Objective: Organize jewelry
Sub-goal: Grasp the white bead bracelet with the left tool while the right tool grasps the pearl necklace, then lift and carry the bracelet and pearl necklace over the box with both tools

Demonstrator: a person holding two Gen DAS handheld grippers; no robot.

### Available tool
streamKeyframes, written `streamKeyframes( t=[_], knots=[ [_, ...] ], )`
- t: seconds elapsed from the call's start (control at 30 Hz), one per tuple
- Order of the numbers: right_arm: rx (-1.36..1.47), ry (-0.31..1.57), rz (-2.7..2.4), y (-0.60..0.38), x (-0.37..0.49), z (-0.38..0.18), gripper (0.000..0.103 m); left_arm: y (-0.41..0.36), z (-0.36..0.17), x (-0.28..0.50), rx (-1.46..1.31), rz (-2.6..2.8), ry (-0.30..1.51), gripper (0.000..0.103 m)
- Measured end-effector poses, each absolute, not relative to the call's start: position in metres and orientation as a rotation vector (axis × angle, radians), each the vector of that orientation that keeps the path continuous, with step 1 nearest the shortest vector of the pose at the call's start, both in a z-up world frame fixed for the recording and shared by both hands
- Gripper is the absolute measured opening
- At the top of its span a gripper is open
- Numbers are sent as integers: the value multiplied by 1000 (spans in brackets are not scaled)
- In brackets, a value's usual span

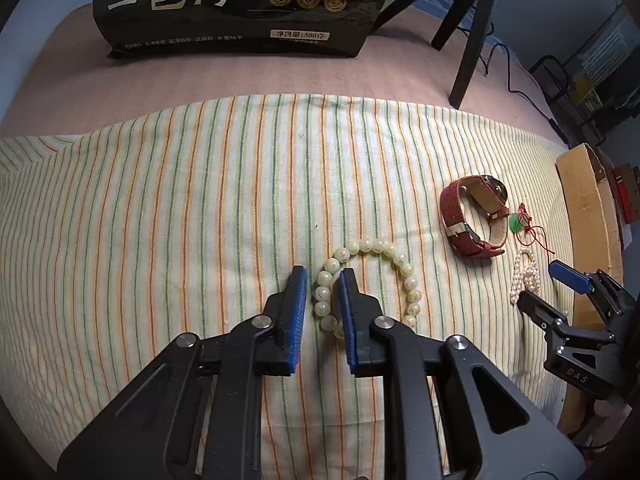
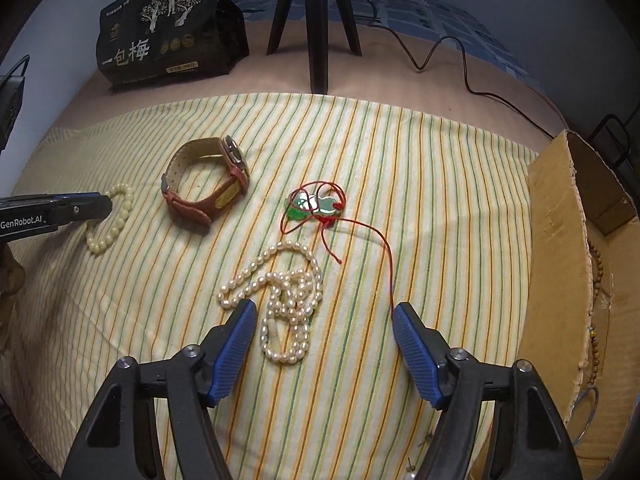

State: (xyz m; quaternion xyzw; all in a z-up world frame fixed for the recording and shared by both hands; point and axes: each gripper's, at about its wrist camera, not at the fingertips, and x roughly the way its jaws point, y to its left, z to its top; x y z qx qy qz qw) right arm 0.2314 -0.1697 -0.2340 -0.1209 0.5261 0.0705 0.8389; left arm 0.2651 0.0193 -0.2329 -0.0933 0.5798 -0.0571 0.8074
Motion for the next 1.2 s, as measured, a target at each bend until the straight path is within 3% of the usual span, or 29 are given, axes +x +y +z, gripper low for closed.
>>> streamKeyframes(
  t=[0.17, 0.3, 0.4, 1.2],
  knots=[
    [-246, 1109, 162, -166, 235, -234, 48, 26, -233, 264, -200, -122, 1234, 9],
    [-233, 1112, 185, -163, 237, -232, 17, 33, -233, 263, -229, -123, 1238, 7],
    [-202, 1117, 196, -166, 235, -230, 9, 35, -232, 262, -241, -122, 1237, 6],
    [-135, 982, 235, -180, 206, -176, 5, 10, -162, 228, -292, -225, 1105, 6]
  ],
)
